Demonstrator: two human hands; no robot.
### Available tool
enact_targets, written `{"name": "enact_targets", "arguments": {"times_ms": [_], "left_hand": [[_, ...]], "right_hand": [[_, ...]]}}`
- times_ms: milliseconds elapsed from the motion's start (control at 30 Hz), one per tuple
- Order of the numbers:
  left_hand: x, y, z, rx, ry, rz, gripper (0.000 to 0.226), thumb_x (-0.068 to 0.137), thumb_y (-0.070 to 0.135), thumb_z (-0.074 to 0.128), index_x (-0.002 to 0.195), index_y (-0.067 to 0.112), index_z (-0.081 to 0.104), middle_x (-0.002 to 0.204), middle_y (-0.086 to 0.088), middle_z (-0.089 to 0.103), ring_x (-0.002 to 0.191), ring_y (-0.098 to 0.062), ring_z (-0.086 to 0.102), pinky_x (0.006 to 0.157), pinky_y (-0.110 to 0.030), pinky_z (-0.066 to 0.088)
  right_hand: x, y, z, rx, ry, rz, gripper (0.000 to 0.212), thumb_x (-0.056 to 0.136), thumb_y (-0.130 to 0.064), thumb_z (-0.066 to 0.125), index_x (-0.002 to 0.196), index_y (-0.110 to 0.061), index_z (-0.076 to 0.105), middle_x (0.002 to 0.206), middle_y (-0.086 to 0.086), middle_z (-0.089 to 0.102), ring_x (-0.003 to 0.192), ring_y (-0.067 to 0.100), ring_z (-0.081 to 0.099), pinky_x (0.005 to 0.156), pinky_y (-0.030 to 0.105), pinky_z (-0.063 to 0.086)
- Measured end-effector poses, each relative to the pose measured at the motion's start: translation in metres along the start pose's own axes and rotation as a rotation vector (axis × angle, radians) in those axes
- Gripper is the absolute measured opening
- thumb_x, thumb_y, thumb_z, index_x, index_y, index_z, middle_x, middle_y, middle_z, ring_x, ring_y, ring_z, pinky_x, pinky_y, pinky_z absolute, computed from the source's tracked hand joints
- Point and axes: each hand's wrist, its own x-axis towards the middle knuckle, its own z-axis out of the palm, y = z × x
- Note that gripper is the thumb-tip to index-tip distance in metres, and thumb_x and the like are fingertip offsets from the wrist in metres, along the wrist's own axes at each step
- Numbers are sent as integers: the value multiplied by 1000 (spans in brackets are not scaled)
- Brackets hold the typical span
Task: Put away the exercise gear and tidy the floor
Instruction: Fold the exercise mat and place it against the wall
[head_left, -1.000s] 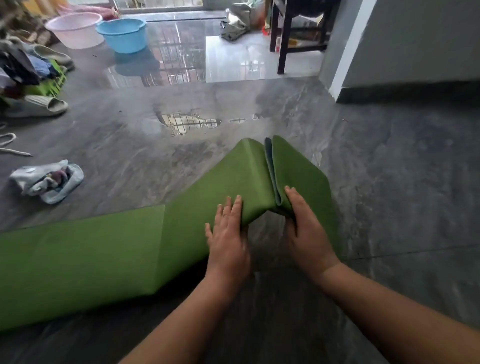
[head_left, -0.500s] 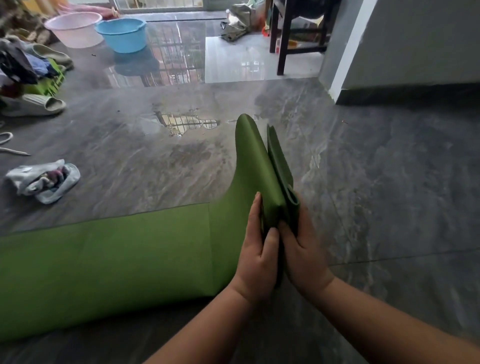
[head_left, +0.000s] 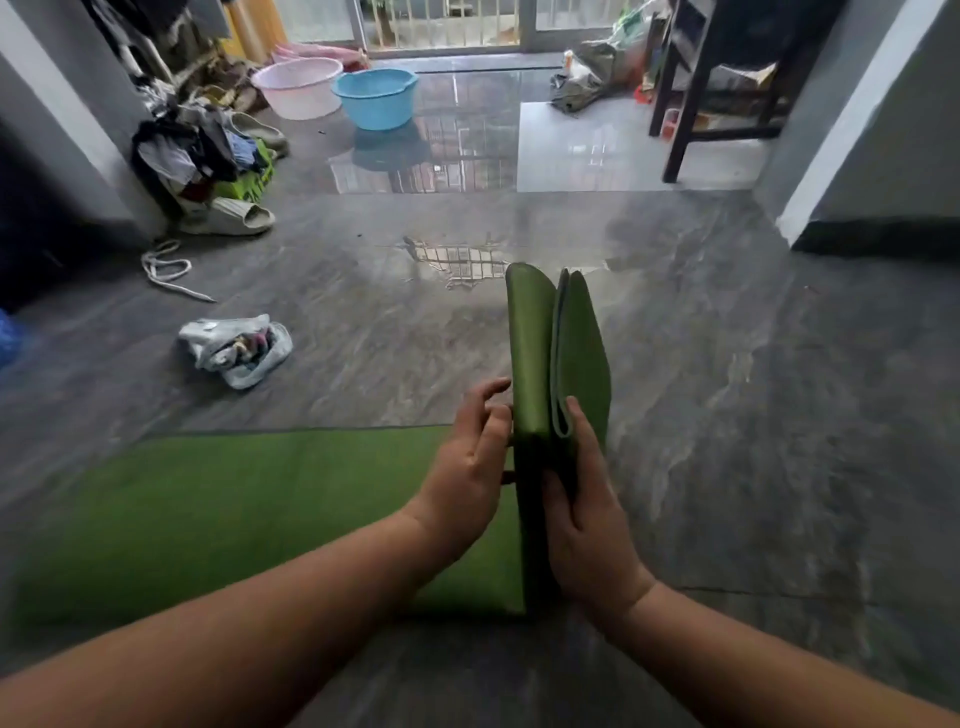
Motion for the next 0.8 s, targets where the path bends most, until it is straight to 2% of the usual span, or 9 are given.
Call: {"name": "enact_targets", "arguments": {"times_ms": [67,200,300,400,467,533,633,733,800], "left_hand": [[0,9,-39,-58,-19,-125,31,106,38,30,135,33,43,120,-4,63,108,-22,65,74,-39,60],[-5,8,-117,-66,13,-289,31,106,32,32,134,31,47,120,-6,62,108,-27,63,76,-49,60],[-13,-12,-167,-83,92,-356,31,106,20,32,128,27,53,111,-5,66,95,-22,65,68,-40,59],[-18,-40,-206,-140,193,-470,35,99,1,31,122,17,53,99,-14,64,79,-25,62,62,-33,52],[-19,-65,-230,-135,235,-537,40,92,-7,32,121,11,52,94,-17,62,77,-28,59,61,-32,50],[-19,-93,-253,-118,252,-607,42,88,-9,33,120,8,52,94,-19,61,80,-31,58,67,-37,51],[-23,-130,-278,-78,242,-715,39,88,-11,35,117,6,54,99,-20,62,85,-32,60,76,-43,53],[-30,-163,-292,28,236,-788,35,90,-8,42,120,4,56,107,-18,62,94,-30,59,78,-36,51],[-31,-179,-297,64,233,-807,33,90,-7,45,119,3,56,109,-14,62,96,-28,58,80,-32,49]], "right_hand": [[4,-7,32,-71,-68,-58,63,99,-24,43,152,-46,16,162,1,23,150,14,17,120,39,21],[6,-15,105,-256,-216,-50,71,99,-26,42,146,-60,2,165,-4,6,151,12,-3,121,53,9],[-1,-13,155,-402,-301,-40,70,97,-29,40,149,-54,1,164,-3,3,150,16,-9,121,55,2],[-13,-4,196,-572,-344,-45,70,94,-24,44,151,-41,8,163,10,14,150,29,4,117,62,8],[-23,3,221,-679,-379,-69,66,92,-27,40,151,-38,12,161,13,23,148,37,14,114,64,13],[-33,11,246,-722,-423,-60,67,90,-31,39,151,-39,13,160,11,26,148,37,17,114,61,11],[-49,30,276,-821,-510,-46,76,87,-28,54,152,-38,15,161,4,26,148,33,18,116,56,9],[-64,45,299,-904,-596,-23,79,85,-25,64,152,-33,22,159,0,31,146,30,27,119,49,9],[-70,50,311,-943,-616,-9,81,80,-21,70,149,-30,28,155,1,39,142,30,37,114,46,12]]}}
